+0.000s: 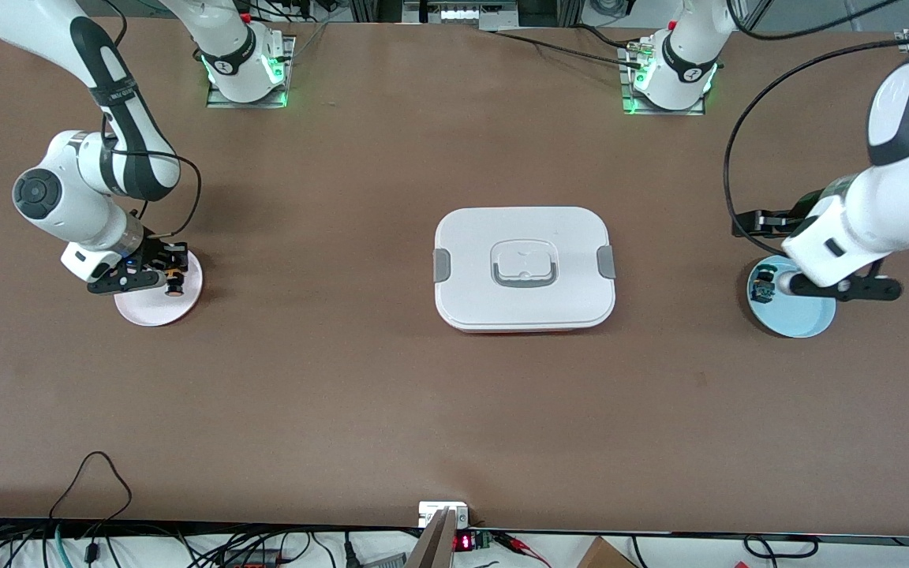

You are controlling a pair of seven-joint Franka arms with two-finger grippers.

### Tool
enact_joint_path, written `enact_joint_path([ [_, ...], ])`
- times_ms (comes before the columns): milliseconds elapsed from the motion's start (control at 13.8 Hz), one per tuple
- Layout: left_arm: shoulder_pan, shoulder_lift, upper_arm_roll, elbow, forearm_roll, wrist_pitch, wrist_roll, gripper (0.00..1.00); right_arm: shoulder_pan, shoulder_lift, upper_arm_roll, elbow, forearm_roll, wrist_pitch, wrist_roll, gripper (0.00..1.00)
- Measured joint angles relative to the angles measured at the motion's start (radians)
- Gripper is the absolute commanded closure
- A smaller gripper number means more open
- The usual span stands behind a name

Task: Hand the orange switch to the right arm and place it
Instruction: 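Carry the switch to the pink plate while the left gripper withdraws, then lower the switch onto the pink plate and open the right gripper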

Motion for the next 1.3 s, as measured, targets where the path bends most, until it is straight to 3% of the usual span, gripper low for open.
enact_joint_path([
  [145, -0.053, -0.125, 0.106, -0.156, -0.034, 0.125, 0.000, 0.00, -0.001, 0.026, 0.000, 0.000, -0.003, 0.026, 0.000, 1.00],
  [217, -0.060, -0.181, 0.132, -0.223, -0.044, 0.181, 0.000, 0.00, -0.002, 0.036, -0.001, 0.000, -0.003, 0.036, 0.000, 0.94],
  [290, -0.065, -0.224, 0.148, -0.270, -0.050, 0.218, 0.001, 0.00, -0.003, 0.043, -0.002, 0.000, -0.003, 0.040, 0.000, 0.64],
  [362, -0.077, -0.252, 0.162, -0.296, -0.051, 0.237, 0.001, 0.00, -0.004, 0.045, -0.005, 0.000, -0.003, 0.043, 0.000, 0.16],
  [435, -0.088, -0.269, 0.173, -0.308, -0.052, 0.246, 0.001, 0.00, -0.005, 0.044, -0.006, 0.001, -0.003, 0.046, 0.000, 0.00],
  [725, -0.106, -0.273, 0.182, -0.308, -0.052, 0.261, 0.001, 0.00, -0.003, 0.018, -0.006, 0.023, -0.004, 0.005, 0.001, 0.00],
  [1087, -0.121, -0.272, 0.167, -0.285, -0.052, 0.264, 0.001, 0.00, 0.068, -0.143, 0.008, 0.097, -0.004, -0.241, 0.111, 0.00],
  [1304, -0.123, -0.272, 0.160, -0.271, -0.052, 0.264, -0.001, 0.00, 0.130, -0.232, 0.010, 0.214, -0.004, -0.505, 0.160, 0.00],
])
